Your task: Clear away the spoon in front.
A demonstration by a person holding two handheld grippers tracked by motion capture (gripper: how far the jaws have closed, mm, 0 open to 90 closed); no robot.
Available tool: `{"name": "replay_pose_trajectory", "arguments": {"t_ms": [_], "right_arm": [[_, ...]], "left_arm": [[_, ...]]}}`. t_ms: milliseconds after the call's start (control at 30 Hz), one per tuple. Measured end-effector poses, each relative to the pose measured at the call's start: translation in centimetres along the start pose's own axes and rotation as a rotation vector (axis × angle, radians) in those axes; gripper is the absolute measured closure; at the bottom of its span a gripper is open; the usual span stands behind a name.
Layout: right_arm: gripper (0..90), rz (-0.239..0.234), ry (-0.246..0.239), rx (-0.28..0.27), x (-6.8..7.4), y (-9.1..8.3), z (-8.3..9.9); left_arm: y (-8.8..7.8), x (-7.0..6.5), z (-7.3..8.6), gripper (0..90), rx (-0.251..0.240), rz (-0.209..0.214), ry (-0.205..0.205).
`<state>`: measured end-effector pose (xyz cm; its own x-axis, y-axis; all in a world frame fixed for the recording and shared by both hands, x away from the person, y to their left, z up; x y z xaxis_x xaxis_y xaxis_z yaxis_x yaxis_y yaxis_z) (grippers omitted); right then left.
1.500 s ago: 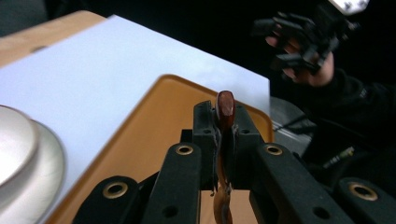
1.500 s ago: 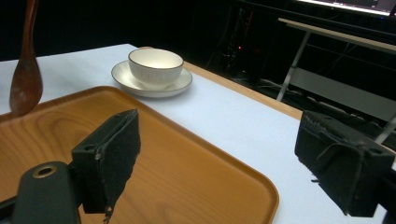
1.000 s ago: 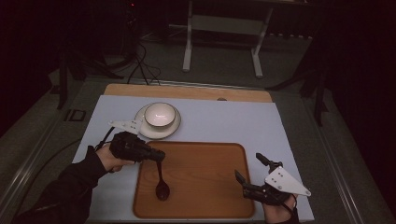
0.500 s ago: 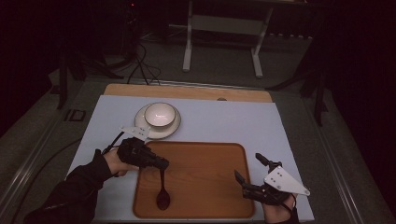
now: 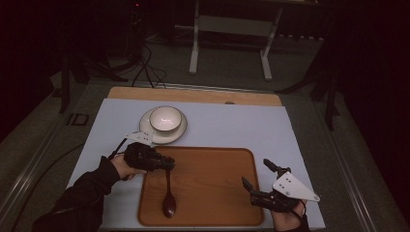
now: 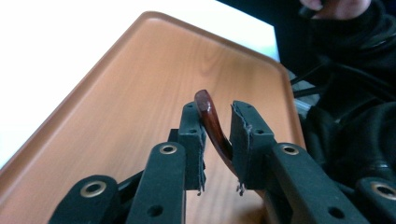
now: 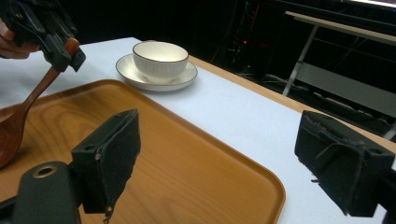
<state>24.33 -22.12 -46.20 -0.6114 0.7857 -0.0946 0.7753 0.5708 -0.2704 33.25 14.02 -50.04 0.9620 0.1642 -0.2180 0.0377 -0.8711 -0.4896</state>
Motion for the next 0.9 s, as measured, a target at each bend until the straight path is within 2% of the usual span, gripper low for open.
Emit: {"name": "replay_pose_trajectory", "arguments": {"t_ms": [33,100,133,367,500,600,633,700,900], "right_arm": [[14.1,-0.001,0.001,0.000,0.0,0.0,0.0],[14.1,-0.003,0.003,0.002,0.0,0.0,0.0],[14.1,-0.004,0.002,0.002,0.0,0.0,0.0],[14.1,-0.012,0.003,0.009,0.0,0.1,0.1],[14.2,-0.018,0.006,0.012,0.1,0.1,0.1],[14.2,-0.019,0.004,0.011,0.1,0.1,0.1],[14.2,-0.020,0.004,0.011,0.1,0.1,0.1],[14.2,-0.024,0.006,0.014,0.1,0.1,0.1],[14.2,-0.030,0.007,0.017,0.2,0.2,0.2]], "left_arm": [[0.1,0.3,0.2,72.9,-0.001,-0.025,0.000],[0.1,0.5,0.4,71.5,0.007,-0.029,-0.002],[0.3,0.7,0.7,70.4,0.016,-0.044,-0.004],[0.8,1.3,1.3,67.6,0.027,-0.058,-0.014],[1.1,1.6,1.6,65.7,0.024,-0.082,-0.002],[1.2,1.8,1.7,63.4,0.022,-0.085,0.004],[1.3,2.0,1.9,62.6,0.026,-0.109,0.001],[1.5,2.2,2.2,61.7,0.034,-0.122,0.006],[1.9,2.7,2.5,59.7,0.058,-0.154,-0.016]]}}
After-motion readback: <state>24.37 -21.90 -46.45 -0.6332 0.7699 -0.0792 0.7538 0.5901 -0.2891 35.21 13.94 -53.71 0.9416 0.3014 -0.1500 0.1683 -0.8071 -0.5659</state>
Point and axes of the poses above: each handheld gripper's, and its own axes: y roughly forward along the jaws, z roughly out of its underside, x roughly to its left, the point moved 4 cm from there along y, roughly forward along the jaws, and after that the axes turned 5 degrees about y, right-handed, at the moved point
